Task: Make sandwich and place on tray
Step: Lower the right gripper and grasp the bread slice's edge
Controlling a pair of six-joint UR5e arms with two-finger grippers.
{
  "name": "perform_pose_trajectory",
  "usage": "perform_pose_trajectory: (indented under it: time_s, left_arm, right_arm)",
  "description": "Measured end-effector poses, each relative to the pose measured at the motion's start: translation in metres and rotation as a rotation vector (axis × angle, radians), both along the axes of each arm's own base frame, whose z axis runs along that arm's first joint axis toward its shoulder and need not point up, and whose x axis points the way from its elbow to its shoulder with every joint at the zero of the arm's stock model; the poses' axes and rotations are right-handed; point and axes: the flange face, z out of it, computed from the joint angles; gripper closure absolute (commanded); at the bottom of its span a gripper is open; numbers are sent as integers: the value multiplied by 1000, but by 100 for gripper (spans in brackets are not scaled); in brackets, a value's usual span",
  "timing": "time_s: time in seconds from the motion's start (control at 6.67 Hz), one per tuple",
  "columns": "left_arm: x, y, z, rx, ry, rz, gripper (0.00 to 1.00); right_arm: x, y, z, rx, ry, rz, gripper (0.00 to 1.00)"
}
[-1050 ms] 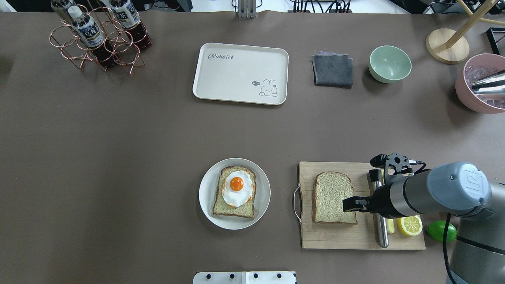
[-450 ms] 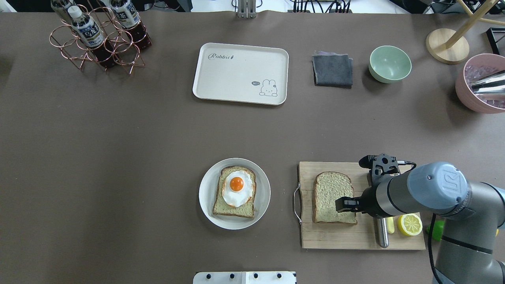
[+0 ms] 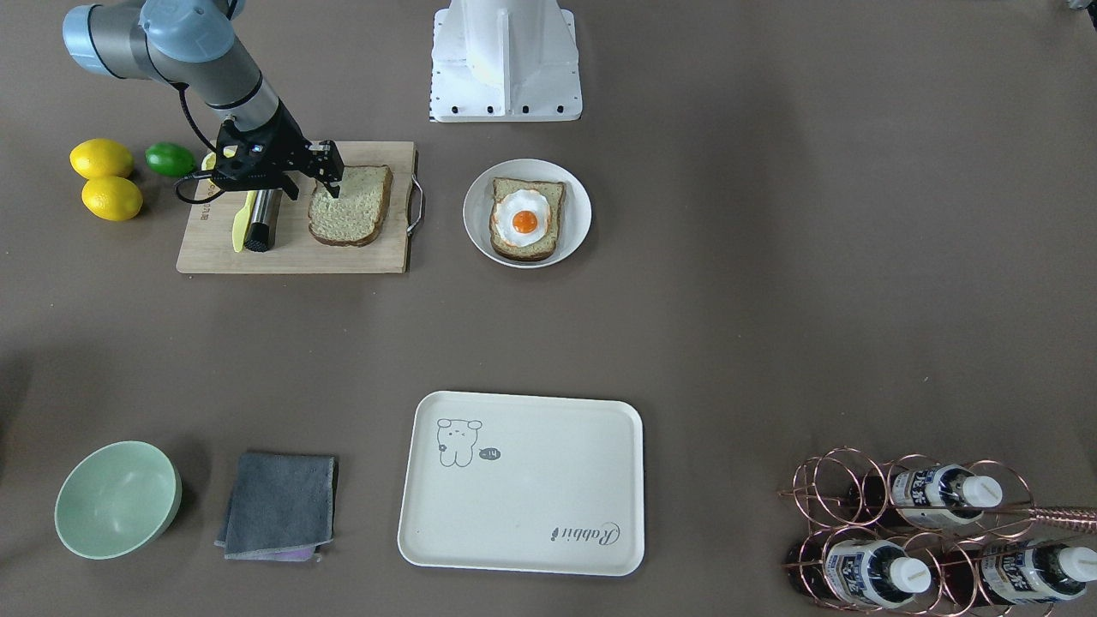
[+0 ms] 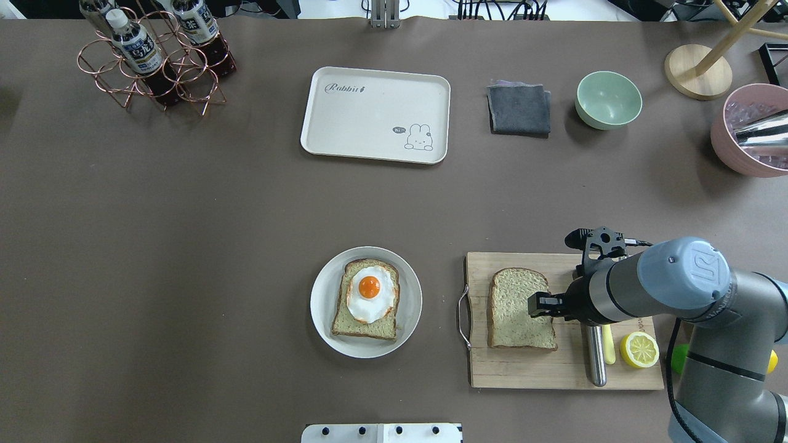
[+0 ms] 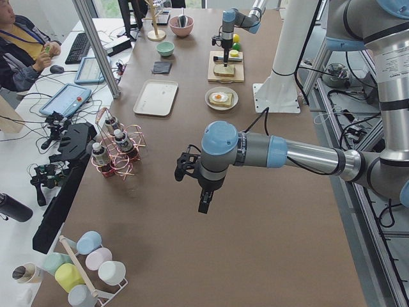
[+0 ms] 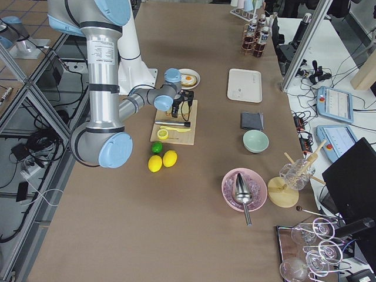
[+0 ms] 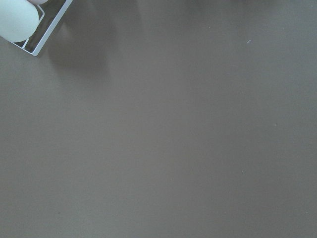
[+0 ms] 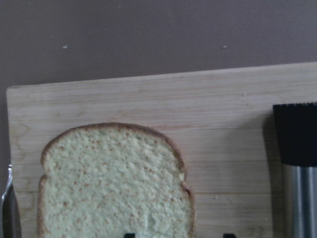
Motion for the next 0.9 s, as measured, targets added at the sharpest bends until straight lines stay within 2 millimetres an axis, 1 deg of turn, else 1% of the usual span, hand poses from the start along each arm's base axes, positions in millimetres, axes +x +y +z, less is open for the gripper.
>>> perform_pose_trajectory:
  time_s: [0.15, 0.3, 0.45, 0.9]
  left_arm:
    - [0, 0, 0, 0, 0, 0, 3]
    - [0, 0, 0, 0, -1, 0, 3]
    - [0, 0, 0, 0, -1, 0, 3]
    - [0, 0, 0, -1, -1, 0, 3]
  right_arm:
    - [-8, -5, -1, -14, -5, 12, 38]
    - [-12, -7, -1, -22, -5, 14, 69]
    - [-11, -7, 1, -28, -4, 12, 100]
    - [-6, -10, -5, -52, -27, -8, 100]
